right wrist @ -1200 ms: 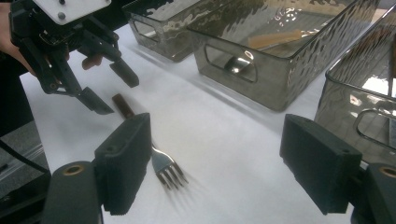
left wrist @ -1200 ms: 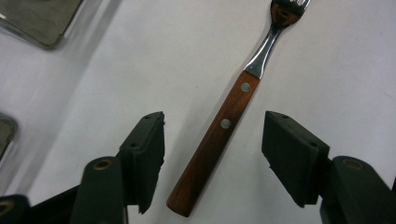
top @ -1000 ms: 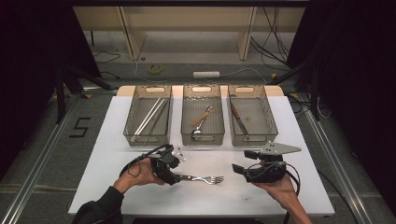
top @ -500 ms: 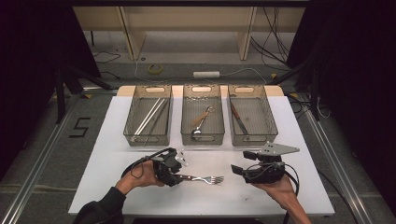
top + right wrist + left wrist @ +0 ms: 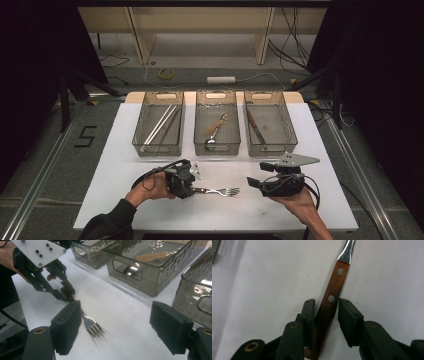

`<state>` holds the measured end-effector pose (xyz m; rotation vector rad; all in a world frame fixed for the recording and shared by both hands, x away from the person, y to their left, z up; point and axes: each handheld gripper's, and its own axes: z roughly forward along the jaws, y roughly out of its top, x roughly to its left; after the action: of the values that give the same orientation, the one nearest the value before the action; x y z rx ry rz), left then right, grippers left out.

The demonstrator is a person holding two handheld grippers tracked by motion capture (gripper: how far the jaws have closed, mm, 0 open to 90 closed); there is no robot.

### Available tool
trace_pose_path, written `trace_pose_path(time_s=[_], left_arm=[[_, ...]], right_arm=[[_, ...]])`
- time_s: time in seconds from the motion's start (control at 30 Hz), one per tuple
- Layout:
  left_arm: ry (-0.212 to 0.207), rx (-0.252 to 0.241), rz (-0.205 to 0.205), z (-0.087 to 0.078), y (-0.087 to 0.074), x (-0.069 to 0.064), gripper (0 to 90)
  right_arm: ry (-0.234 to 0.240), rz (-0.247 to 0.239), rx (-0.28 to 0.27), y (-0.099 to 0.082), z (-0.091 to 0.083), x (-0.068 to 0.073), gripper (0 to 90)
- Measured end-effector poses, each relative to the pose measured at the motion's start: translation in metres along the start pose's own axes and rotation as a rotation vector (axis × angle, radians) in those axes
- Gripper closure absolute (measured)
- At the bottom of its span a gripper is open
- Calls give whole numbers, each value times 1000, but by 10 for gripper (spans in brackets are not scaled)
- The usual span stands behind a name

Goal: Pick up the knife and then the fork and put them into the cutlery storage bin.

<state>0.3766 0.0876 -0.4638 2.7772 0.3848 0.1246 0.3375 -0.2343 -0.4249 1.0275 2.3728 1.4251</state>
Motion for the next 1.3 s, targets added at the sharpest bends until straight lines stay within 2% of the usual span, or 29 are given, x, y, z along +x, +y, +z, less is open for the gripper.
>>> trace_pose_path(time_s=[0.13, 0.27, 0.53, 0.9, 1.0, 1.17, 1.23, 1.3], left_arm=[[-13, -7, 2, 1, 0, 1, 681], [-19, 3, 27, 1, 1, 0, 722], [-24, -4, 44, 0, 0, 0, 745], [-20, -14, 20, 0, -1, -1, 751], [-26, -13, 13, -2, 0, -2, 752], [-27, -20, -2, -6, 3, -4, 752], [-33, -29, -14, -8, 5, -7, 752], [-45, -24, -10, -12, 7, -8, 752]], right_arm=[[-1, 0, 0, 0, 0, 0, 265], [-2, -2, 1, 0, 0, 0, 265], [-3, -4, -1, 0, 0, 1, 266], [6, -16, 2, 1, 1, 3, 267], [0, -37, 12, 1, 3, 6, 268], [18, -65, 31, 1, 8, 10, 268], [26, -76, 37, 1, 10, 13, 270], [34, -98, 43, 2, 12, 17, 271]])
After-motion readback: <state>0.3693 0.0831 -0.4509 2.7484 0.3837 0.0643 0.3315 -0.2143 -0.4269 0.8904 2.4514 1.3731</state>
